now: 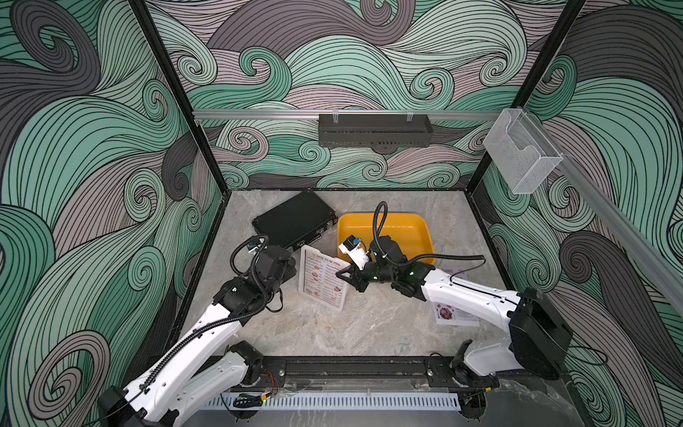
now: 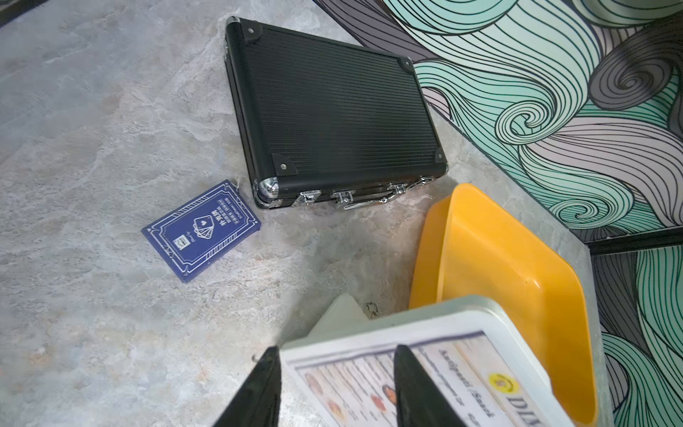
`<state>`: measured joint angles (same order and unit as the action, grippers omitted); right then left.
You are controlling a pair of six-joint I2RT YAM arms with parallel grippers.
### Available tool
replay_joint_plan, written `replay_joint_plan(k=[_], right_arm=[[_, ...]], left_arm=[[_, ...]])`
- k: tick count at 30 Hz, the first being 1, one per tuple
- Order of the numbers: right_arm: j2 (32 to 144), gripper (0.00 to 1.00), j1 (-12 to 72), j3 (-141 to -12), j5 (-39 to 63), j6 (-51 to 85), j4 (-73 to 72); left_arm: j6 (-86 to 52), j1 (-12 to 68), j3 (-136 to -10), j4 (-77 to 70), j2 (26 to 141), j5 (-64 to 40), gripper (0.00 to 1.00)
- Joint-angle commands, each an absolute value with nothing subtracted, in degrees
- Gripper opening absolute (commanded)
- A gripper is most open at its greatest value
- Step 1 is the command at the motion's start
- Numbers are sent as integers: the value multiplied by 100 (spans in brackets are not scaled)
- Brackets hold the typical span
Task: Replace the menus in the menu holders
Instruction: Adjust the menu holder at the center of the board, then reset both arms
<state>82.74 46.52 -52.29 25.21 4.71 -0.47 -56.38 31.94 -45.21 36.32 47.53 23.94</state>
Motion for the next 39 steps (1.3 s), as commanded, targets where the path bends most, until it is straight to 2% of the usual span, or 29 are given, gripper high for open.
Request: replay_joint_plan(k=[1, 7, 12, 16, 17, 18, 20, 21, 23, 26, 28, 30, 31, 36, 39], right_arm=[[8225, 13, 4415, -5660, 3814, -651, 918], [8453, 15, 4075, -6118, 5681, -2420, 2722], [8528, 18, 3981, -6151, 5576, -2819, 2825], [8659, 28, 3912, -6313, 5384, -2981, 2975], [8675, 35, 3905, -6336, 5367, -2996, 2984], [8667, 47, 3906, -6337, 5331, -3004, 2980], [8570, 57, 3873, -6296, 5252, -3016, 2980], [8470, 61, 3829, -6272, 5258, -3009, 2980], [8147, 67, 3648, -6216, 5373, -2930, 2967], [7345, 80, 3271, -5898, 5343, -2294, 2330], [6760, 82, 3013, -5307, 4429, -1252, 977], [6307, 97, 2731, -4588, 2502, -99, -149], [6245, 99, 2550, -4407, 1821, 158, -348], [6918, 98, 1390, -4012, -819, 456, -491], [7433, 100, 1046, -3600, -1485, 46, -1363]], left_arm=[[-5737, 3130, -4420, 3815, 4555, 2720, 48], [-5521, 3103, -4009, 3424, 4334, 2647, 47], [-5311, 3102, -3796, 3239, 4249, 2584, 47], [-5251, 3100, -3679, 3131, 4210, 2537, 47], [-5246, 3094, -3662, 3121, 4206, 2518, 47], [-5231, 3094, -3650, 3120, 4210, 2505, 48], [-5191, 3098, -3647, 3120, 4210, 2505, 49], [-5133, 3094, -3631, 3089, 4207, 2518, 51], [-4945, 3095, -3647, 3023, 4211, 2652, 63], [-4294, 3031, -3618, 2557, 4291, 3036, 86], [-3759, 2822, -3602, 2084, 4539, 3227, 97], [-3392, 2471, -3670, 1650, 5030, 3322, 99], [-3305, 2312, -3721, 1539, 5303, 3410, 99], [-2038, 1878, -4047, 616, 6602, 4211, 99], [-1661, 1562, -3993, -26, 7167, 4401, 99]])
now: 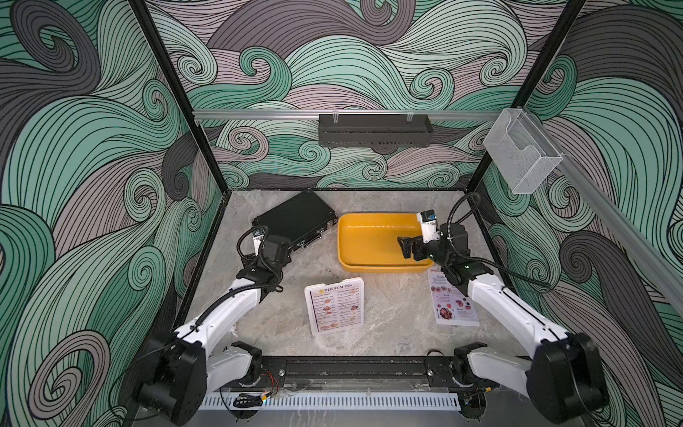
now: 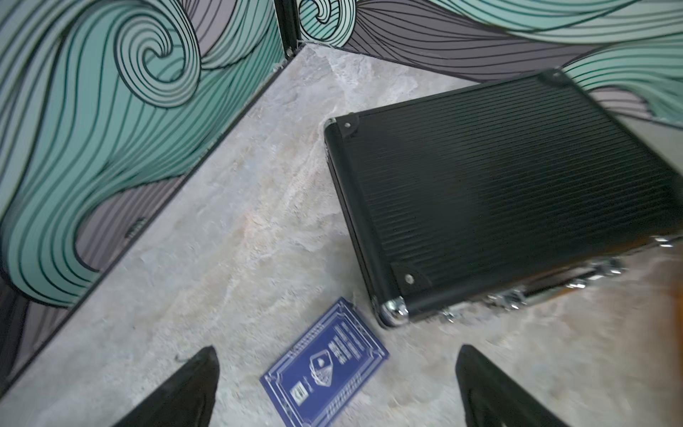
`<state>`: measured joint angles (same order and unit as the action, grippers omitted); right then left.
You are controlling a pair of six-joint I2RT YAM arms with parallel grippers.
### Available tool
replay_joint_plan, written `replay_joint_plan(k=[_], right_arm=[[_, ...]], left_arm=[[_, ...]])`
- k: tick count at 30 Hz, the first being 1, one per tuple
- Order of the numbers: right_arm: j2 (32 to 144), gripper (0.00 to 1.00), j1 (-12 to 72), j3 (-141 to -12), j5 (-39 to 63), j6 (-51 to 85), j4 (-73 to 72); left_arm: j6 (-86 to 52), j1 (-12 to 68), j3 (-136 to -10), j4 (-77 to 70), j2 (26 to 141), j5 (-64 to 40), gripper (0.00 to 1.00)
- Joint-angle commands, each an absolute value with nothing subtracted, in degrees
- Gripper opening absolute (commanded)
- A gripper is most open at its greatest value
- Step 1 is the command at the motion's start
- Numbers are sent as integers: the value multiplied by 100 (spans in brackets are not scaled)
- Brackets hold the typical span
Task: Replace the menus in the menu holders
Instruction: Reset both arms
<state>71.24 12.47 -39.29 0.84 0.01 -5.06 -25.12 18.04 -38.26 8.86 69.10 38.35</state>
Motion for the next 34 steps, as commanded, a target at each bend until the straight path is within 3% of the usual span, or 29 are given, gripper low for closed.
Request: replay_joint_plan(k=[1, 5, 7, 13, 16, 20, 24, 34], right_arm=[[7580, 100, 936, -3454, -1450, 2, -1691], [8187, 99, 472, -2776, -538, -118, -3397], [8164, 99, 355, -2884, -89, -339, -3165], [8965, 99, -180, -2108, 732, -47, -5554], [8864, 100, -257, -2181, 860, -45, -5214], [8827, 99, -116, -2241, 386, -51, -5030], [8822, 99, 38, -2328, 149, -181, -4880], [8819, 99, 175, -2295, -93, -254, -4918]], left_arm=[[-1494, 1458, -3978, -213, 7275, 4313, 99], [-937, 1023, -3906, -931, 7663, 3673, 99], [-799, 832, -3841, -1210, 7815, 3377, 98], [-329, 374, -3083, -2661, 8112, 2358, 99], [-141, 189, -2725, -3452, 8111, 1746, 99], [-115, 11, -2271, -5053, 8953, 1452, 99], [-589, -88, -2616, -3865, 8660, 1786, 98], [-591, -53, -2594, -3979, 8721, 1972, 99]])
